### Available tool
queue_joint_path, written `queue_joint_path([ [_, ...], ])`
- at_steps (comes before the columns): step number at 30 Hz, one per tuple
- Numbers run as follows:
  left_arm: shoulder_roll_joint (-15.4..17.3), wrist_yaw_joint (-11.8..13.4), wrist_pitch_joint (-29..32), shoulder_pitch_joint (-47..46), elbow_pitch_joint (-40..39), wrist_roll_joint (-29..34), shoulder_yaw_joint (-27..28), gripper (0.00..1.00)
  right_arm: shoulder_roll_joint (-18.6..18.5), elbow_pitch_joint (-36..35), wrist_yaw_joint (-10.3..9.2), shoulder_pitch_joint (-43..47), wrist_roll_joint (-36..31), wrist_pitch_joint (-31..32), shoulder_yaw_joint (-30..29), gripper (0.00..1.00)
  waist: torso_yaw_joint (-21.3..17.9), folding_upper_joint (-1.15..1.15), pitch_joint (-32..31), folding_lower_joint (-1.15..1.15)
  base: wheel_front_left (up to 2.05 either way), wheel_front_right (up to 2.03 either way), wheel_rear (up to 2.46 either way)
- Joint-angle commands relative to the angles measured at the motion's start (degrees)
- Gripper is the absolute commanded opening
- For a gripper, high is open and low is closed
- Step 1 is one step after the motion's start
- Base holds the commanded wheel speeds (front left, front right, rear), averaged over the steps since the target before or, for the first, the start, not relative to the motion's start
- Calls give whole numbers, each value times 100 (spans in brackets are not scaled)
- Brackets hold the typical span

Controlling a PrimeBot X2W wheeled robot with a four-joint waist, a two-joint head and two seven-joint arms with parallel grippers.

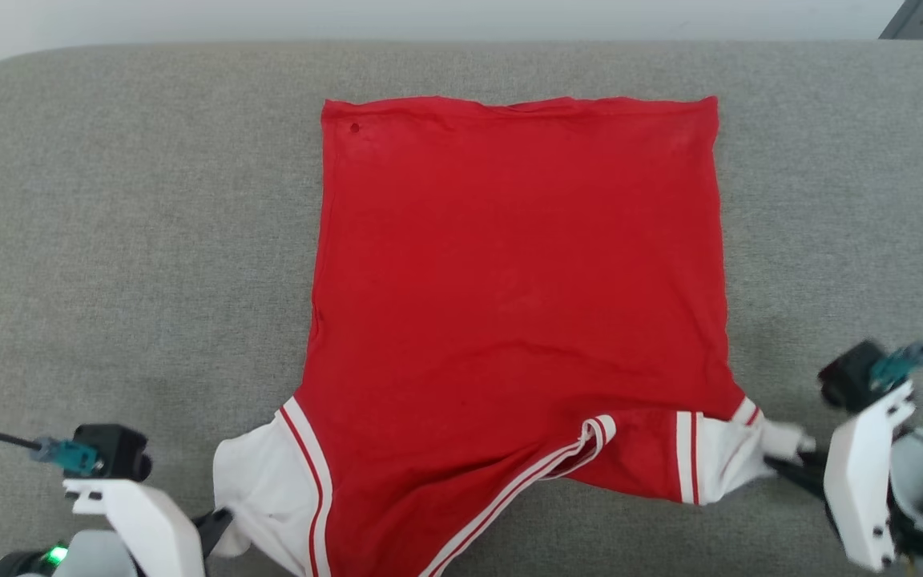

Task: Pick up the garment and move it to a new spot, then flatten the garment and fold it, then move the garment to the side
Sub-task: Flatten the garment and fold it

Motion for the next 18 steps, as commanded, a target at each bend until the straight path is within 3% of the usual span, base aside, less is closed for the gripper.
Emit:
queue_joint_path([
  [1, -97, -121, -111, -162, 6, 116, -4, 0, 112, -124, -3, -36, -145, 71, -236, 100, 12, 0, 47, 0, 0, 0, 0],
  [9, -240, -277, -252, -424, 51, 269, -28, 0, 697, -671, -3, -322, -922, 245, -1458, 100, 55, 0, 244, 0, 0, 0, 0],
  [13, -312, -349, -283, -586, 47, 321, -15, 0, 1317, -722, -2, -771, -1682, 269, -2091, 100, 98, 0, 410, 0, 0, 0, 0],
  [18, -406, -463, -240, -880, 83, 433, -68, 0, 2038, -125, -2, -1637, -2451, 242, -2569, 100, 221, 0, 628, 0, 0, 0, 0],
])
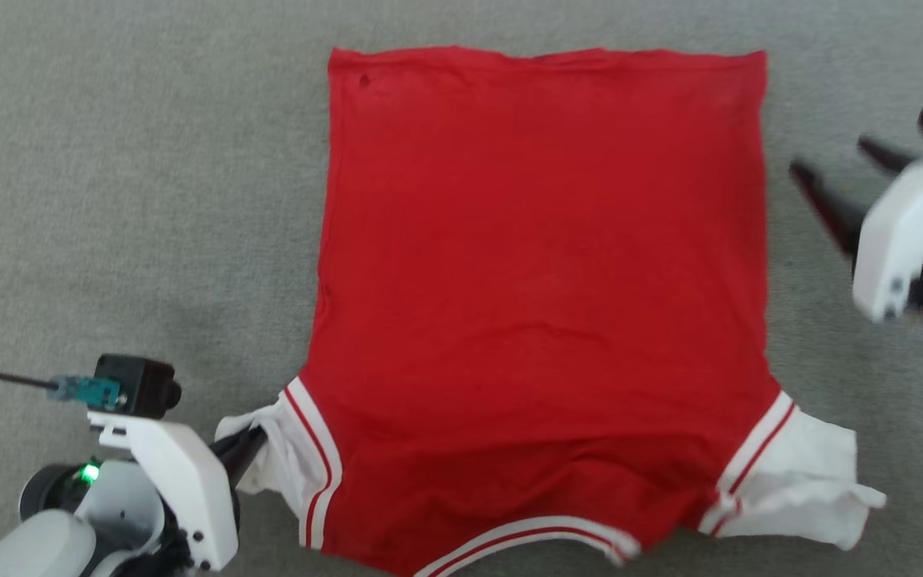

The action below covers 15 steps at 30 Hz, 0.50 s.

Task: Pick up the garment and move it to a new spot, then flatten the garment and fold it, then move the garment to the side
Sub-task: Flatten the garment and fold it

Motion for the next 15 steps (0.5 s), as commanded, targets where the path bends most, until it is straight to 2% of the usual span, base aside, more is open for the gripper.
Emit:
queue_joint_path([
  [1, -33, -46, 12, -140, 25, 84, -14, 0, 125, 199, -2, -248, -121, -63, -64, 100, 87, 0, 102, 0, 0, 0, 0],
  [6, -169, -197, 71, -446, 101, 156, -105, 0, 437, 1350, -2, -1189, -537, -62, -272, 100, 279, 0, 310, 0, 0, 0, 0],
  [15, -474, -471, 165, -942, 312, 314, -279, 0, 646, 3521, -1, -2647, -1061, 279, -641, 100, 658, 0, 687, 0, 0, 0, 0],
])
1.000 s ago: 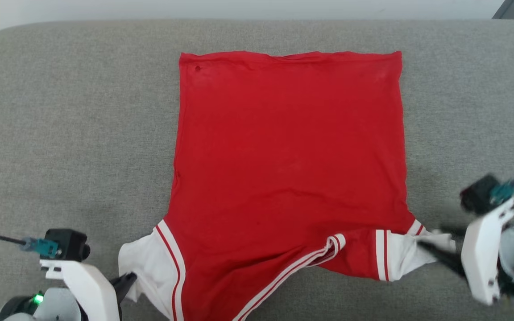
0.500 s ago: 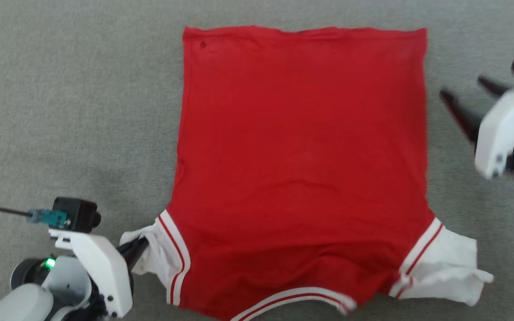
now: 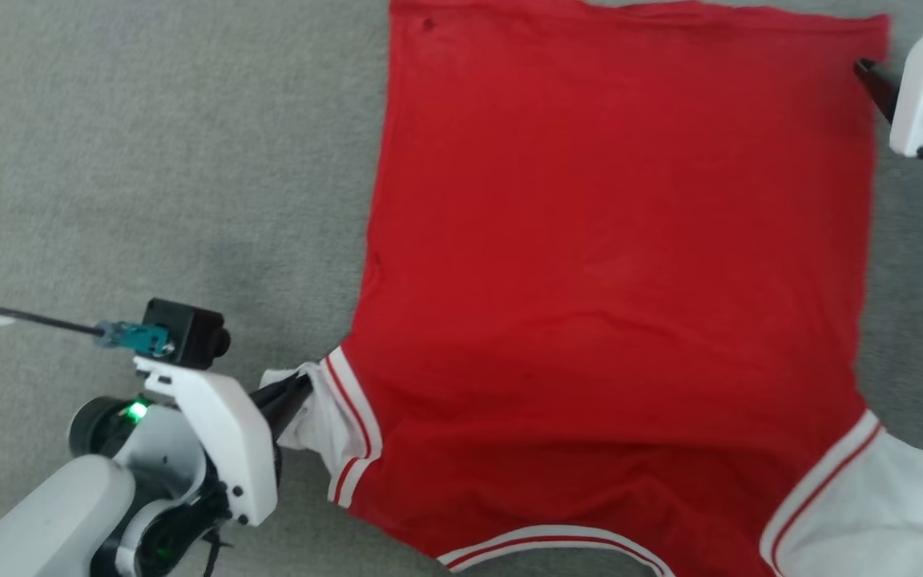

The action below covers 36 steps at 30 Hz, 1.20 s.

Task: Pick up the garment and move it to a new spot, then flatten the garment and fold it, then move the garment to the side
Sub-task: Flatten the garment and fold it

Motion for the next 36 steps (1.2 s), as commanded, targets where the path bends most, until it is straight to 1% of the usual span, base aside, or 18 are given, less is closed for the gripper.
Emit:
queue_joint_path([
  [1, -65, -55, 35, -147, 44, 53, -34, 0, 24, 261, 0, -188, -85, 98, -65, 100, 142, 0, 139, 0, 0, 0, 0],
  [3, -148, -128, 34, -235, 107, 85, -83, 0, 19, 640, 0, -403, -217, 234, -91, 100, 230, 0, 208, 0, 0, 0, 0],
  [5, -221, -189, 33, -314, 195, 114, -128, 0, 110, 1032, 0, -558, -246, 391, -202, 100, 295, 0, 258, 0, 0, 0, 0],
  [10, -380, -314, 47, -466, 402, 132, -204, 0, 230, 1990, 1, -514, -466, 873, -199, 100, 396, 0, 309, 0, 0, 0, 0],
  [11, -400, -329, 46, -498, 440, 138, -217, 0, 244, 2095, 1, -488, -532, 905, -128, 48, 404, 0, 315, 0, 0, 0, 0],
  [12, -430, -343, 41, -523, 476, 136, -229, 0, 268, 2179, 1, -466, -504, 910, -50, 0, 412, 0, 314, 0, 0, 0, 0],
  [14, -461, -378, 14, -538, 530, 127, -232, 0, 248, 2253, 6, -484, -443, 839, 73, 0, 400, 0, 300, 0, 0, 0, 0],
  [16, -474, -385, -11, -528, 579, 89, -201, 0, 154, 2191, 0, -583, -351, 684, 147, 0, 358, 0, 268, 0, 0, 0, 0],
  [19, -435, -367, -54, -494, 623, 86, -164, 0, 112, 2106, 0, -630, -231, 652, 354, 0, 285, 0, 206, 0, 0, 0, 0],
  [21, -371, -341, -79, -429, 630, 65, -121, 0, 75, 1960, 0, -621, -74, 690, 584, 0, 188, 0, 130, 0, 0, 0, 0],
  [24, -253, -286, -131, -320, 604, 22, -44, 0, -34, 1584, 0, -520, 338, 769, 998, 0, 20, 0, 9, 0, 0, 0, 0],
  [27, -121, -220, -171, -187, 534, -28, 39, 0, -218, 1029, 0, -304, 781, 876, 1449, 0, -171, 0, -116, 0, 0, 0, 0],
  [28, -39, -167, -187, -94, 481, -71, 89, 0, -380, 613, 0, -87, 1083, 980, 1683, 0, -283, 0, -198, 0, 0, 0, 0],
  [29, 4, -135, -190, -44, 451, -96, 115, 0, -439, 391, 0, 37, 1263, 1046, 1770, 0, -338, 0, -236, 0, 0, 0, 0],
  [32, 124, -62, -210, 84, 354, -133, 168, 0, -678, -344, 0, 433, 1661, 1239, 1942, 0, -491, 0, -345, 0, 0, 0, 0],
  [36, 263, 50, -216, 248, 228, -195, 234, 0, -956, -1352, 0, 1115, 2036, 1579, 1996, 0, -661, 0, -486, 0, 0, 0, 0],
])
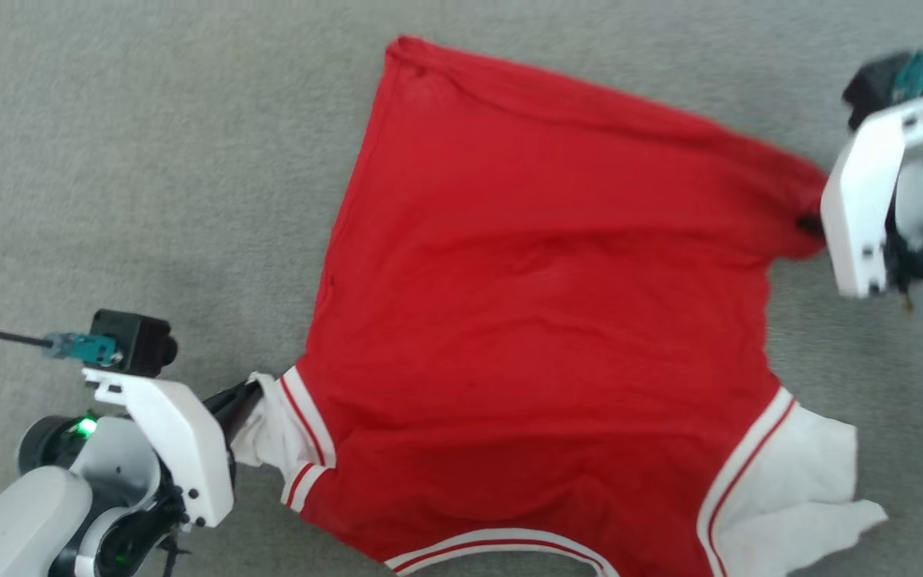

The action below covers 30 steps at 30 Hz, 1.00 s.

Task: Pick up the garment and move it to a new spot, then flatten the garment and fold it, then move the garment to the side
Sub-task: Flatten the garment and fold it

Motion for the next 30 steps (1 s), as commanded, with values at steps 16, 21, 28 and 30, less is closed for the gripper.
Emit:
queue_joint_path([
  [16, 302, 258, -6, 348, -402, -134, 159, 0, 230, -3215, -2, 3199, 50, 1575, -1374, 0, -380, 0, -208, 0, 0, 0, 0],
  [21, 251, 226, -10, 292, -404, -117, 129, 0, 635, -3388, -2, 3904, -185, 1546, -1714, 0, -328, 0, -137, 0, 0, 0, 0],
  [28, 169, 144, -21, 192, -291, -96, 87, 0, 853, -2714, -2, 4057, -499, 654, -1516, 36, -275, 0, -108, 0, 0, 0, 0],
  [30, 154, 132, -18, 200, -244, -107, 75, 0, 845, -2567, -3, 4015, -481, 457, -1473, 100, -268, 0, -129, 0, 0, 0, 0],
])
